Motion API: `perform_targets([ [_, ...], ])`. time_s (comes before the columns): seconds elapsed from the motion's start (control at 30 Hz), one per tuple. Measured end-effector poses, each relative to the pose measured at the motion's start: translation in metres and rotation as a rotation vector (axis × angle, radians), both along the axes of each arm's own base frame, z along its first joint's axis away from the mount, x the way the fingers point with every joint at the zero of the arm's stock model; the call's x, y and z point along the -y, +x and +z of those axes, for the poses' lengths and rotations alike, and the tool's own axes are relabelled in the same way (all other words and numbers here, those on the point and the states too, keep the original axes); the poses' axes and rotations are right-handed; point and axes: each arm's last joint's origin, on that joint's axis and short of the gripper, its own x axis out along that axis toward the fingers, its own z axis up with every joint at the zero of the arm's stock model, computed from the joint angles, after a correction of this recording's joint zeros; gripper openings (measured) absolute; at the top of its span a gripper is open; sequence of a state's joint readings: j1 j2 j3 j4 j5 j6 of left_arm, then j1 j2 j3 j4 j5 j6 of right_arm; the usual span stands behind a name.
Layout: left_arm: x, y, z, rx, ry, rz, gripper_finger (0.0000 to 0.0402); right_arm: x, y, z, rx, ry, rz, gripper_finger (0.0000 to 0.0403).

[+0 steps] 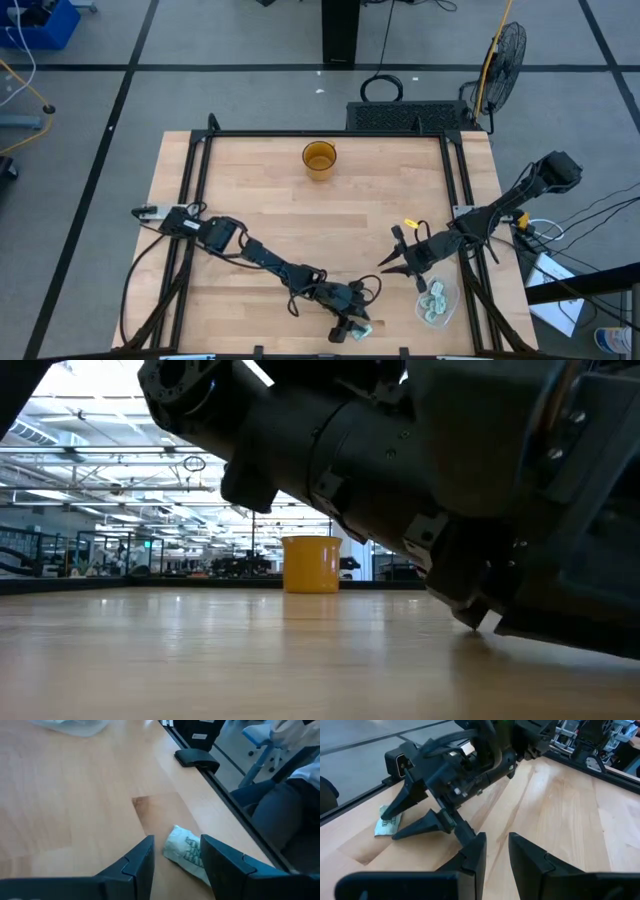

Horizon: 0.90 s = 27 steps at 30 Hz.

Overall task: Pick and place Stevia / Truvia into bins
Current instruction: Put the stevia packet into the transparent bin

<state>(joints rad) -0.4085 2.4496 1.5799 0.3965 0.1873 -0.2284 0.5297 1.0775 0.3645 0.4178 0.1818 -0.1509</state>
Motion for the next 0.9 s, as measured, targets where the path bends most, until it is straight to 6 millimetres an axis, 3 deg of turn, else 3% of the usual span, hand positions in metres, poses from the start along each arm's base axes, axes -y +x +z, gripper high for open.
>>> perform_targets([
  [0.23, 0.000, -0.001, -0.002, 0.047, 0.108, -0.028, 0.0152, 0.000, 0.000, 0.000, -0.003, -0.002, 0.000, 0.0075],
  [0.5, -0.018, 0.006, 0.003, 0.067, 0.151, -0.020, 0.0027, 0.000, 0.000, 0.000, -0.014, 0.032, -0.018, 0.0075],
  [0.57, -0.026, 0.008, 0.010, 0.067, 0.160, 0.009, 0.0013, 0.000, 0.000, 0.000, -0.032, 0.082, -0.039, 0.0076],
  [0.67, -0.038, 0.011, 0.030, 0.087, 0.193, 0.073, 0.0024, 0.000, -0.001, -0.001, -0.062, 0.128, -0.056, 0.0085],
  [0.9, -0.066, 0.008, 0.070, 0.082, 0.405, 0.228, 0.0020, 0.007, -0.009, -0.019, -0.134, 0.213, -0.186, 0.0139],
])
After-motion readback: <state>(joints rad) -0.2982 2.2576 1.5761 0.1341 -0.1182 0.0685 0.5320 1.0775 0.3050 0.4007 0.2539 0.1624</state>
